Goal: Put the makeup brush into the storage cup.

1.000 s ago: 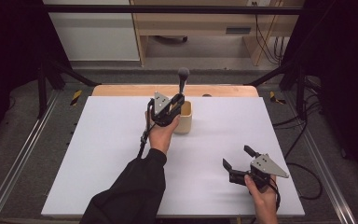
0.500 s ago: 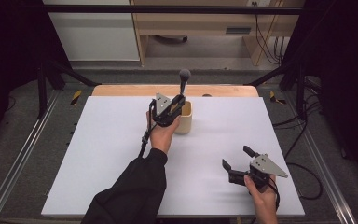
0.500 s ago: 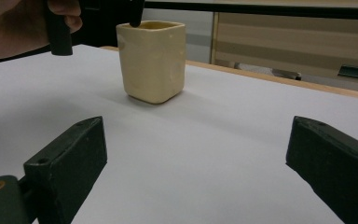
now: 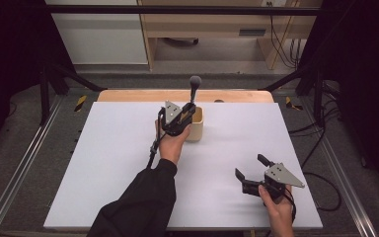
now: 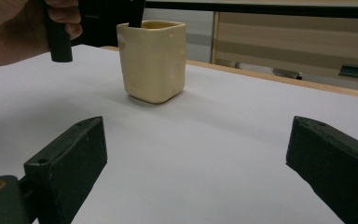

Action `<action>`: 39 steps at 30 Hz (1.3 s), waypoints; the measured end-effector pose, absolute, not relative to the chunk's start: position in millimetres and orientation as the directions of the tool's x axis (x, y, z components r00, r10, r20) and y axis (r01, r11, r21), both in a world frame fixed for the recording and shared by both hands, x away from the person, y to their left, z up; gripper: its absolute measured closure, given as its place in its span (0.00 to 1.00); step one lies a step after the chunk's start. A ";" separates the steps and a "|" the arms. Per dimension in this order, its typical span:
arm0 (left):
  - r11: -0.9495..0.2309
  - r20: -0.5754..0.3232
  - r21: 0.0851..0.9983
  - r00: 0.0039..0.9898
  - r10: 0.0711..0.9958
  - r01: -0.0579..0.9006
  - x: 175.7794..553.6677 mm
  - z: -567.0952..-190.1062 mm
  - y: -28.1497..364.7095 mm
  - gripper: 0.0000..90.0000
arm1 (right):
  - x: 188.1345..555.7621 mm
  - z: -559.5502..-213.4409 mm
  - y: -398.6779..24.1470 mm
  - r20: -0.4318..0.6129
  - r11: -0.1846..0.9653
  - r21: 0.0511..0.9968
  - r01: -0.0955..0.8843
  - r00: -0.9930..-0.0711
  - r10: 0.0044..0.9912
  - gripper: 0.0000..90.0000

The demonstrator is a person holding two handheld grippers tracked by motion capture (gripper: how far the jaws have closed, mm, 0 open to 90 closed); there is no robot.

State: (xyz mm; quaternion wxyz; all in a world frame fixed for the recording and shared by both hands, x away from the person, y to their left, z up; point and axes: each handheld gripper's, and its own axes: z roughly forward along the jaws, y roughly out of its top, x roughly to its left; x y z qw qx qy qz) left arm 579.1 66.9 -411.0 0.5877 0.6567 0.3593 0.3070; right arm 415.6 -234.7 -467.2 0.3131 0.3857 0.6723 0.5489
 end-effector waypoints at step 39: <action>-0.088 0.016 0.991 0.559 0.829 0.102 580.1 -419.6 66.4 0.83 | 417.1 -469.4 -236.3 0.025 0.083 0.979 0.185 -0.515 0.857 0.06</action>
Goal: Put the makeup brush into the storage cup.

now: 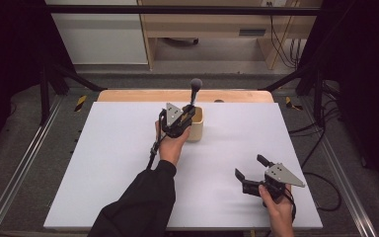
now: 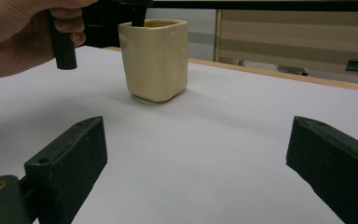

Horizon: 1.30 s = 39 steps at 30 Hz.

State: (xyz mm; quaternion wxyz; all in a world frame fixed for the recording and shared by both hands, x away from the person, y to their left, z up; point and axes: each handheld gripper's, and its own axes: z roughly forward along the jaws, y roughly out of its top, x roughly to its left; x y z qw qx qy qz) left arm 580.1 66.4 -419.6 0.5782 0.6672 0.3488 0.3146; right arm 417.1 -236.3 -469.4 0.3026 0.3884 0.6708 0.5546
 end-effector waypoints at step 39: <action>-0.104 0.016 0.988 0.599 0.801 0.113 543.4 -417.0 89.4 0.24 | 416.5 -469.8 -233.4 0.031 0.082 0.977 0.195 -0.516 0.856 0.06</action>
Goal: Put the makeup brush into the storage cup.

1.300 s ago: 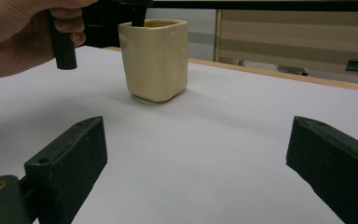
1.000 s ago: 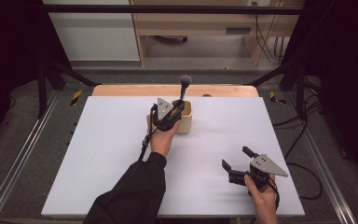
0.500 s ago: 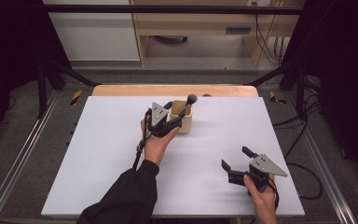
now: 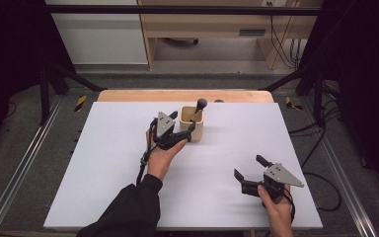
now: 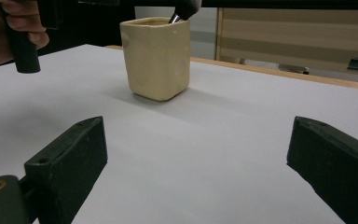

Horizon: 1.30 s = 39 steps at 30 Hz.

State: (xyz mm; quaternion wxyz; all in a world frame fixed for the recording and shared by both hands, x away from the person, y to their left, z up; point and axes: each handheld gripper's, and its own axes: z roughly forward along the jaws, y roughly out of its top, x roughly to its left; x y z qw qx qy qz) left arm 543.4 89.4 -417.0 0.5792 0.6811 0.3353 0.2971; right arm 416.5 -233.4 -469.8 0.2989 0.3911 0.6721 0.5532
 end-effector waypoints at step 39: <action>-0.176 0.067 0.980 0.687 0.724 0.090 511.5 -410.9 93.9 0.03 | 416.7 -470.4 -233.2 0.029 0.085 0.977 0.198 -0.513 0.858 0.05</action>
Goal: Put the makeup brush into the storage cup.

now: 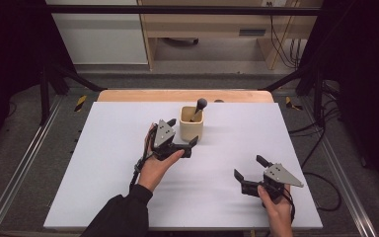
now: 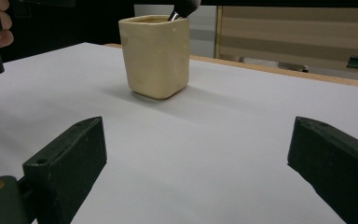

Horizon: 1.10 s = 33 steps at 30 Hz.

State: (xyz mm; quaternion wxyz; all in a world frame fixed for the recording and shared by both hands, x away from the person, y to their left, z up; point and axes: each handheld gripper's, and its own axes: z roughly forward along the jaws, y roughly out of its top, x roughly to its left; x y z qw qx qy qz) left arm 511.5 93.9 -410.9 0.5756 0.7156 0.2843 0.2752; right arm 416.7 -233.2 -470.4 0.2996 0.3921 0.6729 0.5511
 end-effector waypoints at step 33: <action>-0.201 0.091 0.978 0.757 0.647 0.054 485.4 -414.2 105.4 0.03 | 416.2 -470.6 -232.6 0.021 0.095 0.975 0.199 -0.514 0.858 0.05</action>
